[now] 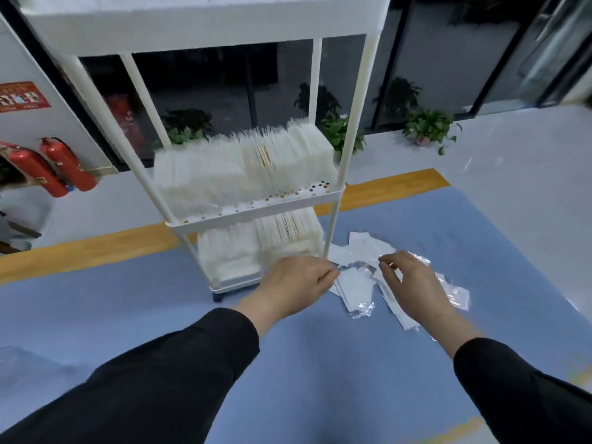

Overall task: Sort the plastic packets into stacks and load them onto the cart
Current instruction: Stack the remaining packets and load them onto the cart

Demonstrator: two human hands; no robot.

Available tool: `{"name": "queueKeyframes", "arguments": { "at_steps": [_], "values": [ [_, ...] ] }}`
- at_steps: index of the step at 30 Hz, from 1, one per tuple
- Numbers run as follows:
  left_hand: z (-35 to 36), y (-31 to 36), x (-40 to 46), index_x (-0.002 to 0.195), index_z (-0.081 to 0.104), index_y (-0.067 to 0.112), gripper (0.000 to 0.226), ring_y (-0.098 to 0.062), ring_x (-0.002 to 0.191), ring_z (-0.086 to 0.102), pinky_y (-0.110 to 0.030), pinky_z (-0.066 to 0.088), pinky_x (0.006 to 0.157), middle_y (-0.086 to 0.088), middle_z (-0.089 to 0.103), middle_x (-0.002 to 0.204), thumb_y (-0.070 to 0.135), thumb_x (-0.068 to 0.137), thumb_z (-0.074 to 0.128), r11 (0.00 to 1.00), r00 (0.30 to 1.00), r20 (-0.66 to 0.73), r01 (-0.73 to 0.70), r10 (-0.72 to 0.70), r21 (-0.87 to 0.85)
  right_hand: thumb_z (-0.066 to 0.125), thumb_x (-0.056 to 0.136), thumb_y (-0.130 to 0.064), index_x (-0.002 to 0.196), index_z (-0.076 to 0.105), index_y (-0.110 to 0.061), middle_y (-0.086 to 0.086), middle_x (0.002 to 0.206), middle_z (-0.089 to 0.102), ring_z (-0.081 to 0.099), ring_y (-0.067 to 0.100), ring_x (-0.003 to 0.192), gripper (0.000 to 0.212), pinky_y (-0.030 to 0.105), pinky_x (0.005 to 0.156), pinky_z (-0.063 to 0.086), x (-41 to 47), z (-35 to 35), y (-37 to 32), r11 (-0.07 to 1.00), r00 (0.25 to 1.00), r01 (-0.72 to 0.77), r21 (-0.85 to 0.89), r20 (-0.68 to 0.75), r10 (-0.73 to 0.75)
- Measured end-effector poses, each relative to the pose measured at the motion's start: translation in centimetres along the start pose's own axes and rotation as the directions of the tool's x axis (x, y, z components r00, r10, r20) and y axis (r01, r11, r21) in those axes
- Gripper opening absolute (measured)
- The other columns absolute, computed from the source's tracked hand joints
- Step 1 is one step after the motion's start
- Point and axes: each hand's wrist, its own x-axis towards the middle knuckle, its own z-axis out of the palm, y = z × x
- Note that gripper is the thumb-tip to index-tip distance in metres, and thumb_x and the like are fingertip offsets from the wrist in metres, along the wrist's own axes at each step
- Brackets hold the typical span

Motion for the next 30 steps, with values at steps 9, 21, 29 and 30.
{"name": "queueKeyframes", "arguments": {
  "at_steps": [9,21,29,30],
  "values": [
    [11.4,1.4,3.0,0.077,0.049,0.023,0.024,-0.026,0.07,0.05,-0.027,0.043,0.063,-0.002,0.055,0.075,0.038,0.095,0.054,0.543,0.626,0.541,0.772,-0.561,-0.33,0.059,0.099,-0.039,0.14,0.053,-0.021,0.001,0.137,0.054,0.058,0.02,0.117,0.046,0.031,0.095,0.046,-7.2,1.1,8.9,0.867,0.828,-0.495,-0.053,0.275,0.489],
    [22.0,2.4,9.3,0.126,0.049,0.002,0.073,-0.031,0.087,0.063,-0.042,0.058,0.083,-0.011,0.064,0.102,0.045,0.077,0.083,-0.175,0.163,0.52,0.823,-0.839,-0.54,0.061,0.097,-0.04,0.145,0.046,-0.019,0.005,0.141,0.049,0.058,0.027,0.117,0.055,0.033,0.092,0.045,-2.9,4.4,19.0,0.878,0.798,-0.463,-0.117,0.376,0.471],
    [24.9,4.7,13.5,0.129,0.053,0.011,0.082,-0.035,0.114,0.06,-0.047,0.055,0.092,-0.014,0.059,0.13,0.063,0.072,0.078,0.044,0.132,0.359,0.969,-0.924,-0.244,0.058,0.095,-0.049,0.127,0.059,-0.028,-0.004,0.114,0.062,0.063,0.023,0.097,0.039,0.035,0.079,0.053,0.2,5.7,20.6,0.914,0.844,-0.384,-0.131,0.352,0.405],
    [25.4,4.9,13.7,0.128,0.055,0.012,0.079,-0.034,0.113,0.06,-0.048,0.055,0.092,-0.014,0.059,0.129,0.062,0.071,0.078,0.048,0.126,0.354,0.974,-0.927,-0.22,0.057,0.095,-0.05,0.126,0.06,-0.027,-0.003,0.114,0.064,0.063,0.024,0.1,0.039,0.035,0.081,0.052,0.7,5.7,20.5,0.922,0.866,-0.363,-0.134,0.318,0.387]
  ]
}}
